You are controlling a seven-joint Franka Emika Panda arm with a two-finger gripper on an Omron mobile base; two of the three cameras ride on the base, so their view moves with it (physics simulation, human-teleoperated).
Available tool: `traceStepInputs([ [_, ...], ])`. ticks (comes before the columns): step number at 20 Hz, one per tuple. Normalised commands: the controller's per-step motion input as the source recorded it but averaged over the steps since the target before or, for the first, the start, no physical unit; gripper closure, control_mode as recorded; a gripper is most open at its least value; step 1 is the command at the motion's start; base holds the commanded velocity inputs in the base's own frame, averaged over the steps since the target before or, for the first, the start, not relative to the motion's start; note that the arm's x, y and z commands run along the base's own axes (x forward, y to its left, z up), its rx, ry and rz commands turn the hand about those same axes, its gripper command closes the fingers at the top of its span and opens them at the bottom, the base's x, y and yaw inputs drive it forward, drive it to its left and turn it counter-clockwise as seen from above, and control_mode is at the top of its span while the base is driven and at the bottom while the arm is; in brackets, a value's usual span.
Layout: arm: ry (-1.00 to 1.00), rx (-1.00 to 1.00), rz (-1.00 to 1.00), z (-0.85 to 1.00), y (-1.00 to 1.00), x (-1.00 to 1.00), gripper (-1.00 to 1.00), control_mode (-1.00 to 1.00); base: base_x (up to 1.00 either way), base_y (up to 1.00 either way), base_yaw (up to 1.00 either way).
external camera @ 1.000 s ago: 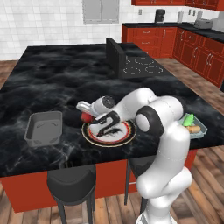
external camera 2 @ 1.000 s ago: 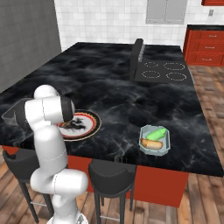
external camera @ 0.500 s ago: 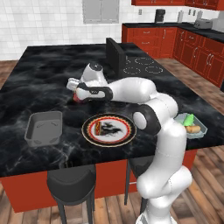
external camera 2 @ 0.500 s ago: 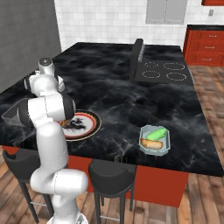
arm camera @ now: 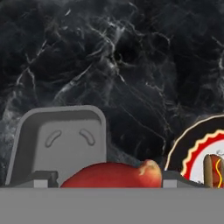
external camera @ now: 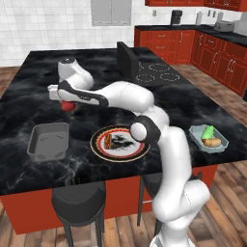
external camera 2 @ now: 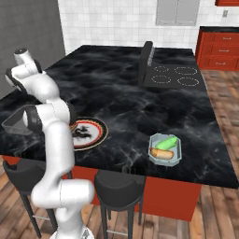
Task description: Place one cooked food and one vegetable from the large plate to each tupperware container.
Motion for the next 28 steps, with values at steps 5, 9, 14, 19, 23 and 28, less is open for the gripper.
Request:
traceStepInputs([
  [5,-0.02,-0.22,0.02,-0.67,0.57,-0.37,1.0,-1.0,0.0,0.0,0.0],
  [9,-0.04,-0.1,0.0,-0.78,0.0,-0.22,1.0,-1.0,0.0,0.0,0.0],
  [14,0.03,-0.01,0.0,-0.02,0.0,0.62,1.0,-1.0,0.0,0.0,0.0],
  [19,0.07,0.0,0.01,-0.47,0.0,0.84,1.0,-1.0,0.0,0.0,0.0],
  [23,0.16,0.01,0.09,-0.76,0.4,0.48,1.0,-1.0,0.0,0.0,0.0],
  [28,0.07,0.01,0.09,-0.19,0.45,0.01,1.0,-1.0,0.0,0.0,0.0],
])
